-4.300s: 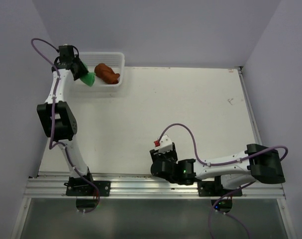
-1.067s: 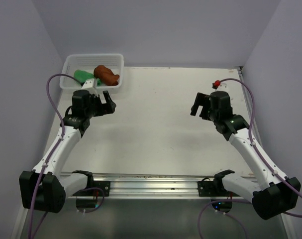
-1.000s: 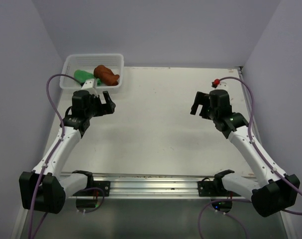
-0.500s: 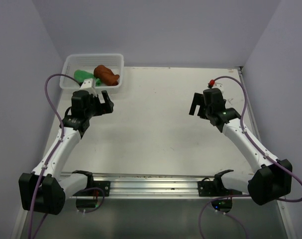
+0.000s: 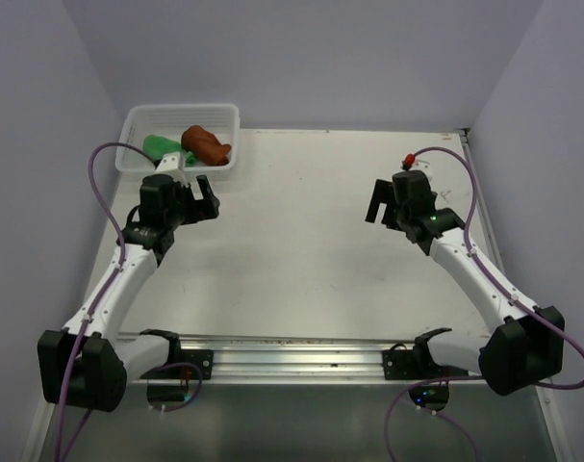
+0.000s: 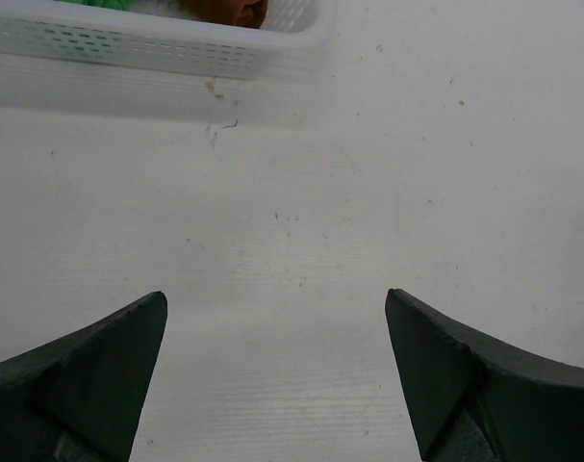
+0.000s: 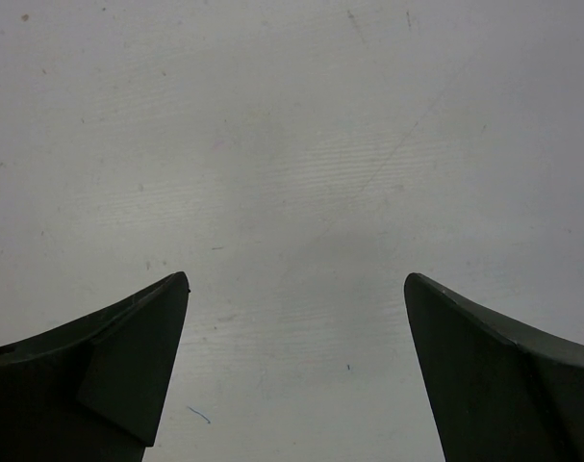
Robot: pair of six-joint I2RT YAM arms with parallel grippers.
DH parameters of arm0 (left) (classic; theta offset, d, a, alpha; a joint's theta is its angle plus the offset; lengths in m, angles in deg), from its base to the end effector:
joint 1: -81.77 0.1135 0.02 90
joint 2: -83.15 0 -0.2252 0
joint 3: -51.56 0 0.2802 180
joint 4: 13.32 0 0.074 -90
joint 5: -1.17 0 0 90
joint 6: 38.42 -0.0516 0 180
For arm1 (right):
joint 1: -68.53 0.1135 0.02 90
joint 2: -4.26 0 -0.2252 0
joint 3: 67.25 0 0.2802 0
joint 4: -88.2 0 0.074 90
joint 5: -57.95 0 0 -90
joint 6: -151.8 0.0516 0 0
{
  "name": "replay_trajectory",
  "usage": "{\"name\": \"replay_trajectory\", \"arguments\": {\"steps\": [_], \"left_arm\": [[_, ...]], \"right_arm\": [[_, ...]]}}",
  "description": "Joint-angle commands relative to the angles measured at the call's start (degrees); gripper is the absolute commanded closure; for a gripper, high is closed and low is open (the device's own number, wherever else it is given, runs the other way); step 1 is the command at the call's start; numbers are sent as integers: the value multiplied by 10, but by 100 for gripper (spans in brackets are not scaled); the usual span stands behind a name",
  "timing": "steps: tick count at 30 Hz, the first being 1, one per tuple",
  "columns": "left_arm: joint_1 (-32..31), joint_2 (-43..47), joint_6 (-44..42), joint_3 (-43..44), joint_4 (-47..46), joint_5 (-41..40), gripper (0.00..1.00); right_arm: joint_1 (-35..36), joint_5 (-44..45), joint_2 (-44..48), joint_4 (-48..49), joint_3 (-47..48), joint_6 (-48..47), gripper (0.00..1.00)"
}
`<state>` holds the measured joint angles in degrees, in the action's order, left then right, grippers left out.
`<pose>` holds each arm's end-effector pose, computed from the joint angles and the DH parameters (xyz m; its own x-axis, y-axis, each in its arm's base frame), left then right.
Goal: Roll the towels
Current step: Place the rolled towel into the container
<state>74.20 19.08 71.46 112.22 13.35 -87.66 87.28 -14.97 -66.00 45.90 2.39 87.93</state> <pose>0.3071 -0.0419 0.2364 -0.5180 -0.2741 -0.8103 -0.0286 0.9523 -0.3039 0.3026 0.0867 0.2385 -0.6246 0.2326 -0.7455 0.1910 0.9711 0.1429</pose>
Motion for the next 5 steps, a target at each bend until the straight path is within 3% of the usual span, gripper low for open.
{"name": "replay_trajectory", "arguments": {"steps": [1, 3, 5], "left_arm": [[-2, -2, -16, 11, -20, -10, 0], [-2, -3, -16, 11, -19, -9, 0], [-2, -3, -17, 12, -19, -9, 0]], "right_arm": [[-1, 9, -1, 14, -1, 6, 3], [-1, 9, -2, 9, -1, 7, 6], [-1, 19, 6, 11, -7, 11, 1]]}}
